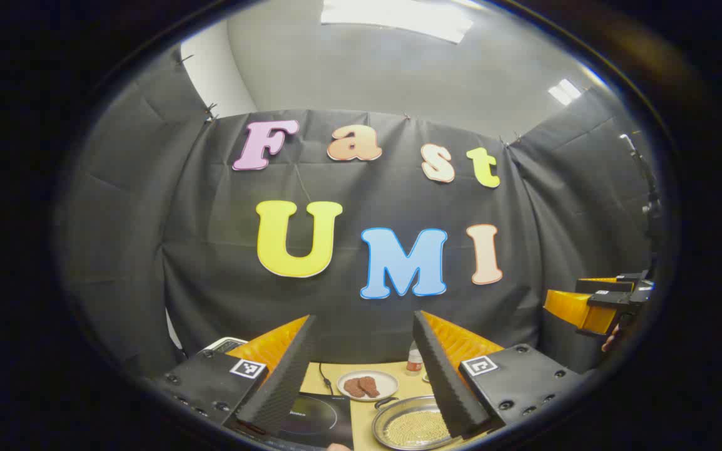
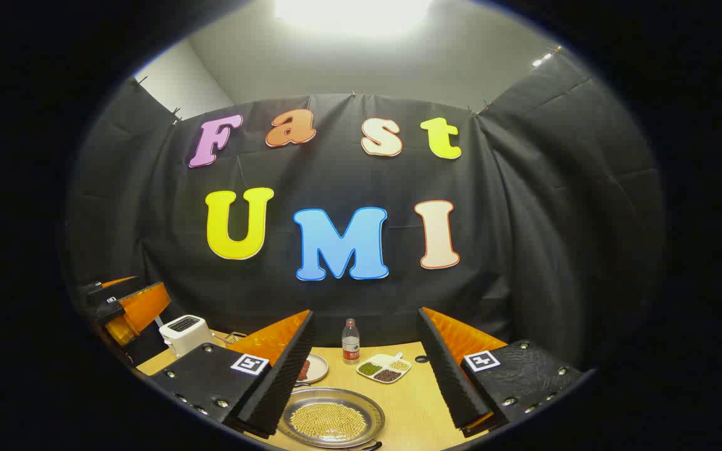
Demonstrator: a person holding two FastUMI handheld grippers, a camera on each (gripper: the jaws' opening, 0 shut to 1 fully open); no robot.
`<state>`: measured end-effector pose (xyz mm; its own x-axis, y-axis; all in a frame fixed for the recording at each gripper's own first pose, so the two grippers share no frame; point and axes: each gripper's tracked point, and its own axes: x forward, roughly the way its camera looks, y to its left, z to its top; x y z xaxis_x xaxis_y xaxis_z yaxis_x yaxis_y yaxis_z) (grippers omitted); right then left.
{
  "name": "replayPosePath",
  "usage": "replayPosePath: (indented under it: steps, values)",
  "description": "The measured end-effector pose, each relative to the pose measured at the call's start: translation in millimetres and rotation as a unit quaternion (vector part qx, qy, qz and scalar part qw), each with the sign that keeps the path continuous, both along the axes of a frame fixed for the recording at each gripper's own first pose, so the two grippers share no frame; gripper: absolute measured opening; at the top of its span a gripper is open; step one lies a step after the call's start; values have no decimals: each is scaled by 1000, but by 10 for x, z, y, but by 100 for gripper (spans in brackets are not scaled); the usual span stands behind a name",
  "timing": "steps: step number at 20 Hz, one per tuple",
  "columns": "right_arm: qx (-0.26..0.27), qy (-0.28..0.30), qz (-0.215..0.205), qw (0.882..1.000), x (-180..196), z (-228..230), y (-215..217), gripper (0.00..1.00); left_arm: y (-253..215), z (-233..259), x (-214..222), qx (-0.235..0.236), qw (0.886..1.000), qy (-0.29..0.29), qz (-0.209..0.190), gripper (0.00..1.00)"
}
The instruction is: First push the handle of the pot to place it horizontally, then grasp the pot with both hands and set it on the induction cooktop.
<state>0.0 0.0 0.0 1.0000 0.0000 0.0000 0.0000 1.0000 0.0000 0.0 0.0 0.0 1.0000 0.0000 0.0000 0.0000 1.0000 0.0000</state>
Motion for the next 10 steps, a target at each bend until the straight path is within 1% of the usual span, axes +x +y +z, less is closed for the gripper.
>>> replayPosePath:
  steps: [1,2,3,4,5,6,7,10]
  values:
    - [0,0,1,1000,7,9,11,98,7,6,-6,2,1000,0,0,100]
    - [0,0,1,1000,16,16,27,98,8,23,-7,4,1000,0,1,98]
    - [0,-1,3,1000,22,26,47,98,13,36,-8,5,1000,0,2,100]
    - [-1,-1,4,1000,34,17,53,98,12,33,-9,5,1000,1,4,98]
    - [-1,-1,5,1000,42,20,65,98,9,32,-12,3,1000,2,4,98]
    - [-2,0,5,1000,49,20,75,98,17,15,-13,3,1000,4,4,100]
    - [-2,1,6,1000,61,20,85,98,26,18,-11,5,1000,4,5,98]
    - [0,4,10,1000,94,4,112,98,37,36,-16,11,1000,3,5,97]
